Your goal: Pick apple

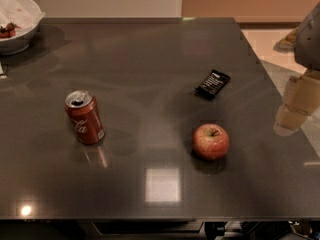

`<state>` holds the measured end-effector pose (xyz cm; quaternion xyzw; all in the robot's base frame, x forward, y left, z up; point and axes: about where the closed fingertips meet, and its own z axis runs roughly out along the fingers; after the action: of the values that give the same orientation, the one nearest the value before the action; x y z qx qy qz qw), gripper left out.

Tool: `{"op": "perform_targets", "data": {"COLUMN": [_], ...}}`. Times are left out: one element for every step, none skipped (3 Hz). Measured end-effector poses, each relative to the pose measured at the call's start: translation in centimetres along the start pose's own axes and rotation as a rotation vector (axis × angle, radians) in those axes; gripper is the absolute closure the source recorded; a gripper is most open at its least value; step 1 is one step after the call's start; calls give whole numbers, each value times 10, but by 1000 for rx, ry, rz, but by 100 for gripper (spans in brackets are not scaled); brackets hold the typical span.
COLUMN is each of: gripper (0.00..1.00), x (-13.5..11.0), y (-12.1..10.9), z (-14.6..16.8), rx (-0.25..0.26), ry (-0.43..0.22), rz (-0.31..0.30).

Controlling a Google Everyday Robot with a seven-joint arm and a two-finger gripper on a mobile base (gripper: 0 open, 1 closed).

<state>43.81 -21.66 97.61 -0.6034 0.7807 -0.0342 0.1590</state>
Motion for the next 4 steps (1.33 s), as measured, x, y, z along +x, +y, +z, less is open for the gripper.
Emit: {"op": "perform_targets", "data": {"gripper": [0,0,0,0], "x": [-2,-12,-23,-30], "y": [0,9,28,42], "z": [0,8,28,48], "rx": [0,-19,-79,-115], "ry": [-8,-58,-117,-161], "rz": [-5,-28,-72,-113]}}
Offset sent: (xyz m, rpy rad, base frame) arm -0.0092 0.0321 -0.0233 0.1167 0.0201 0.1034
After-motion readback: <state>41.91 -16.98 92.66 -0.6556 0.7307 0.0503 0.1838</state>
